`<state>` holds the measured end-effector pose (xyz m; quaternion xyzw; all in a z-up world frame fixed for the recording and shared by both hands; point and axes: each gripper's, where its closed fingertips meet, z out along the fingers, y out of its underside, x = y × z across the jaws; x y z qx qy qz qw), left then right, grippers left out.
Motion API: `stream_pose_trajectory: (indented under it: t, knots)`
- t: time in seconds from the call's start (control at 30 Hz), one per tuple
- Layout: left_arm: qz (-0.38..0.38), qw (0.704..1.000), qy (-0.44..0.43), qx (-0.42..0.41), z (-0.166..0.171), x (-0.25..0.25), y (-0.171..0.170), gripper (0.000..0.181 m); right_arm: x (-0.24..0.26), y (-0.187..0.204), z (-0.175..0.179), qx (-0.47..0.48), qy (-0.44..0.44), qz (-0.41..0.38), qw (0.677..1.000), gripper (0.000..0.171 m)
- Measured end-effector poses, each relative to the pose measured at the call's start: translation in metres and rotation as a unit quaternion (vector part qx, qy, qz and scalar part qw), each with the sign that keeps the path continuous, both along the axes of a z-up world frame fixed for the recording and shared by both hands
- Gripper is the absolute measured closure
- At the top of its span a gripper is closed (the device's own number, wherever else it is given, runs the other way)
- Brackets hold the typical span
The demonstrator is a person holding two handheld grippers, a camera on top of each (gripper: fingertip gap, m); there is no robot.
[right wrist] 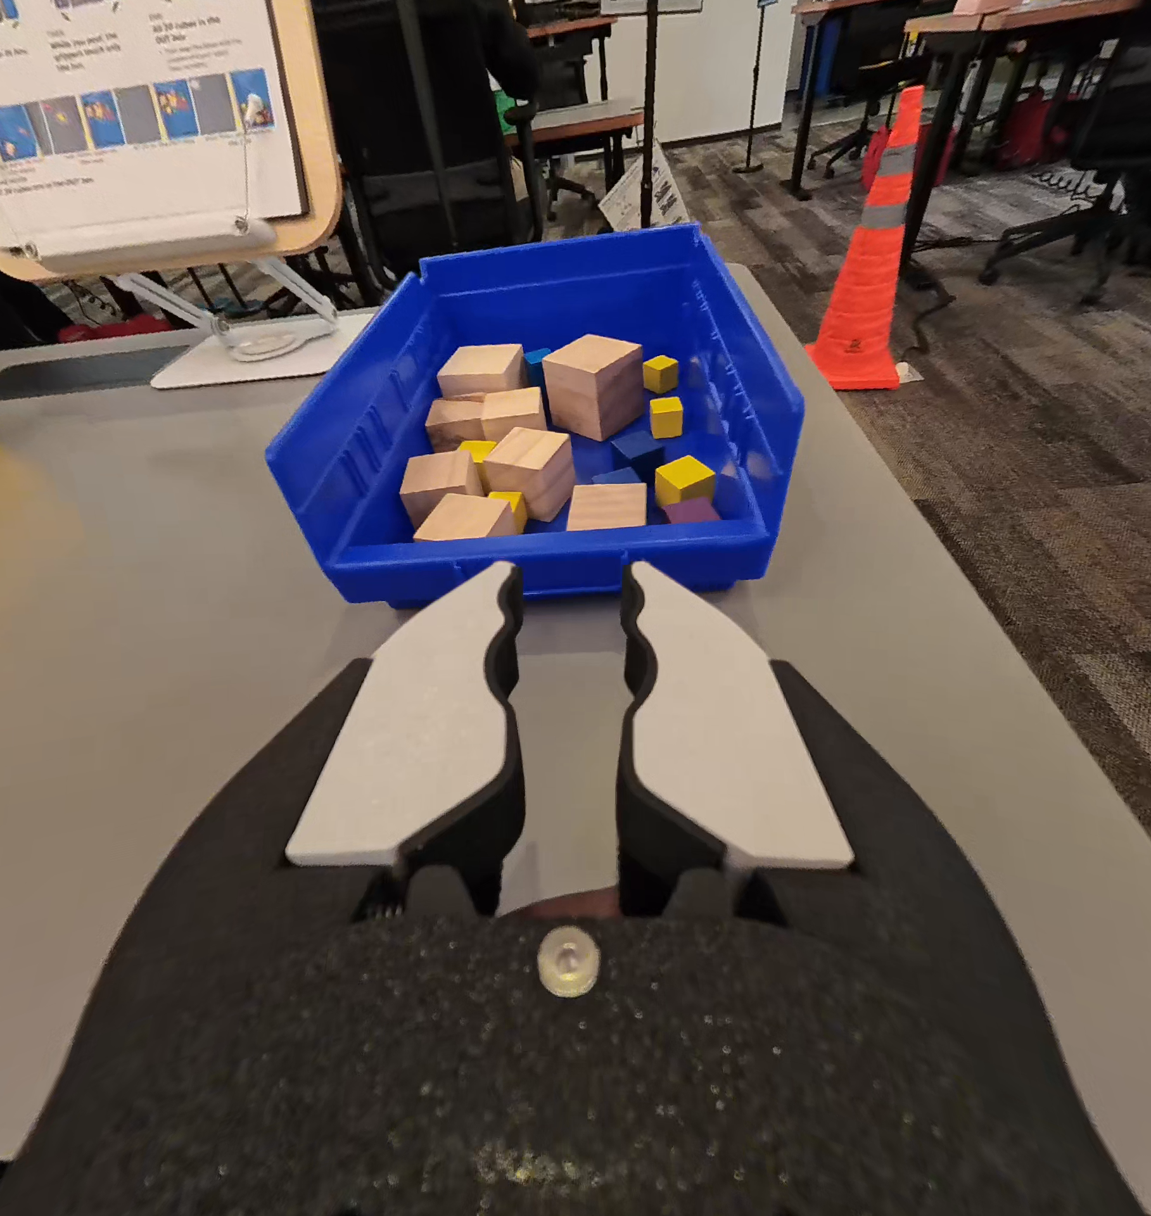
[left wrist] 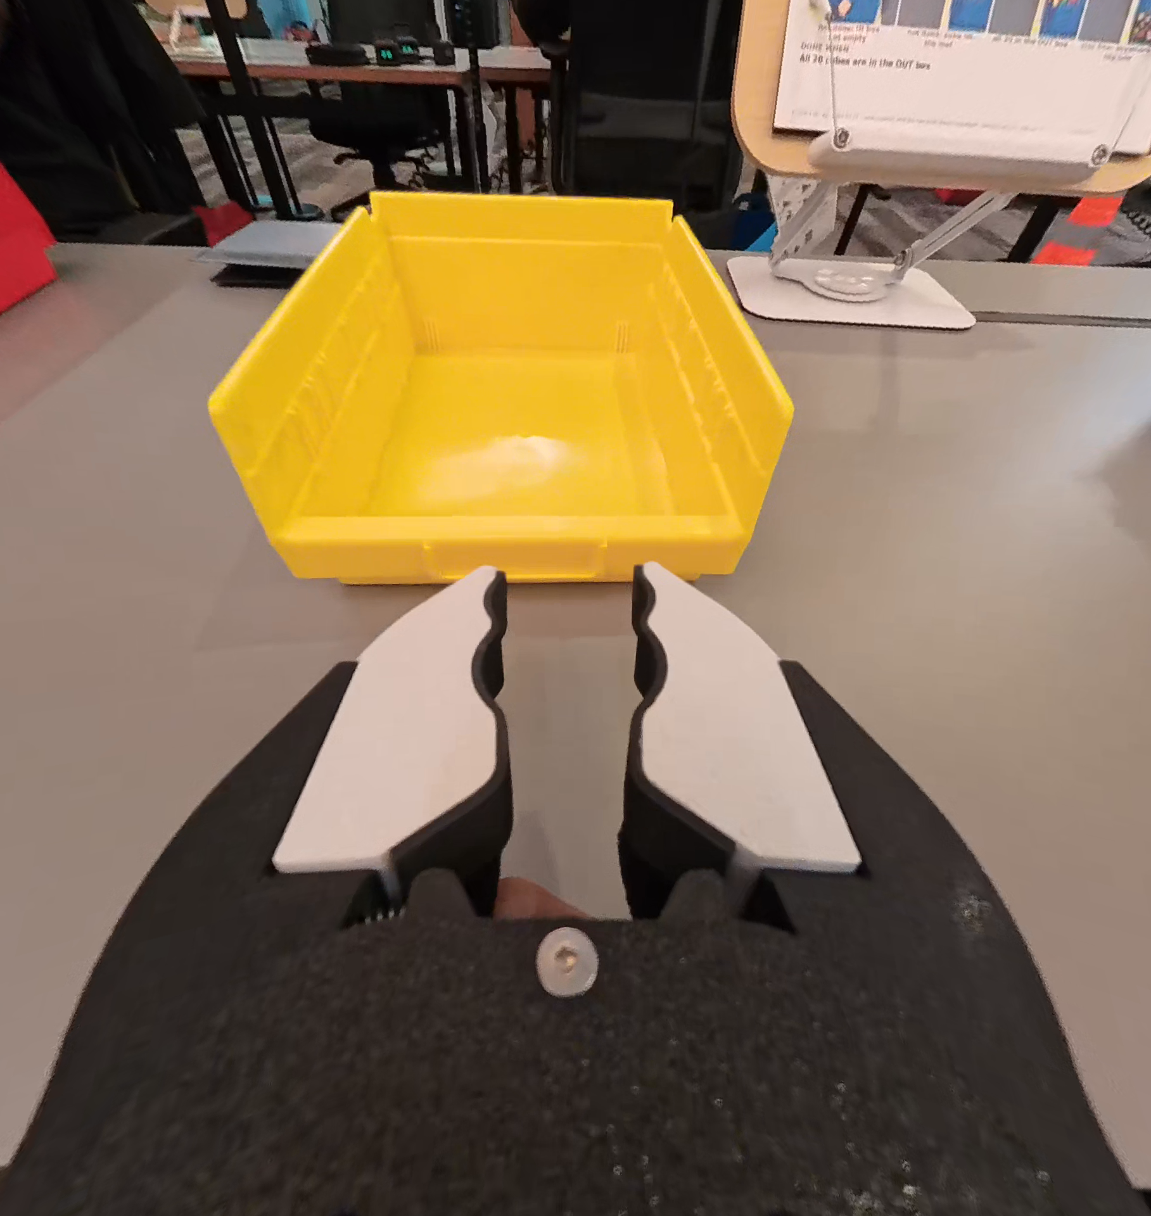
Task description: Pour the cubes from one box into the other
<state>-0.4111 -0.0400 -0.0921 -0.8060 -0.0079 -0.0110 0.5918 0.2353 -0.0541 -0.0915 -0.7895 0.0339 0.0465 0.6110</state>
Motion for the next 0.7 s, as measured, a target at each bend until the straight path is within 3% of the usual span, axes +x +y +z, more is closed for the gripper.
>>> stream_pose_trajectory:
  t: [0.13, 0.7]
  knots:
    - [-0.006, 1.000, 0.003, -0.009, -0.004, 0.002, -0.001, 0.145, -0.005, 0.004, -0.009, -0.015, -0.041, 0.000, 0.999, 0.144]
    - [-0.012, 1.000, 0.005, -0.025, -0.011, 0.001, -0.004, 0.149, -0.022, 0.014, -0.009, -0.012, -0.070, 0.026, 0.997, 0.143]
